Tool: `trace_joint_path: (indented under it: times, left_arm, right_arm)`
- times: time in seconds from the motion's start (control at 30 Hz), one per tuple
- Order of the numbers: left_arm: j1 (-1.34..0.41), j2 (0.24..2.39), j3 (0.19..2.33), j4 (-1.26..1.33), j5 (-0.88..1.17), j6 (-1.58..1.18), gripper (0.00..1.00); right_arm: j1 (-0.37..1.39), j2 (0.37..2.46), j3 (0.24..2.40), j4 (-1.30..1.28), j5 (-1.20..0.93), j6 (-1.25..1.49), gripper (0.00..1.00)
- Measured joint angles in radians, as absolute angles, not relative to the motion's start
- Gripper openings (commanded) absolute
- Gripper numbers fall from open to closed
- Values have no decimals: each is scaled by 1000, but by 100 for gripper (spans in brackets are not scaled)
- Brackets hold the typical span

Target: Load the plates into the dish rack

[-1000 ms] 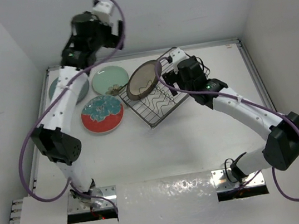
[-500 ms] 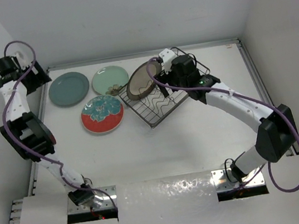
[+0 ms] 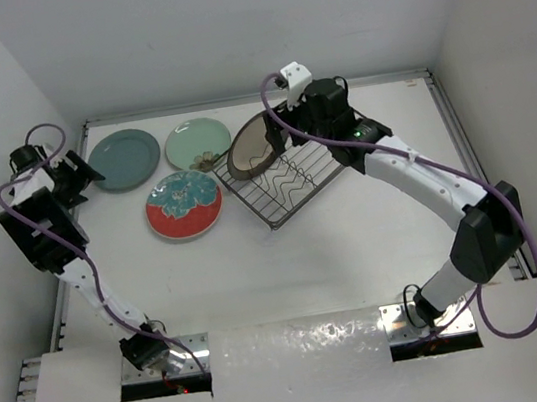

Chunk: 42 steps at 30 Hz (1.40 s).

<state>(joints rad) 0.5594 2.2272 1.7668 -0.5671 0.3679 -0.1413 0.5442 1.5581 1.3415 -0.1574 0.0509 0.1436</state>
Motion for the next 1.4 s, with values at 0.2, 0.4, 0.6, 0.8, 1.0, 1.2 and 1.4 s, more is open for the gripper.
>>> trace_joint_path:
  times: [0.2,0.4,0.6,0.8,1.0,1.2,1.4]
  left_arm:
    - [569,2270,1753,-448,411,-210,76]
    - [569,2278,1709,-323,466,-271,68]
    - [564,2290,1692,-256,506,-307,57]
    - [564,2324,1703,-221,546,-346,39]
    - [565,2369,1742,-216,562,-377,2]
    - [568,2392,1753,-196,615,-438,0]
    - [578,2392,1753,-189,635,-454,0]
  right_arm:
    - [544,1590,1391,-162,34,191,88]
    - [551,1621,1461,-165,21,210,87]
    - [584,1633,1530,-160,21,196,87]
    - [611,1633,1539,-159,21,179,87]
    - [611,1633,1539,-159,25,164,88]
    - [611,1633,1539,-159,38,150,88]
    - [611,1632,1539,-159,50,135,88]
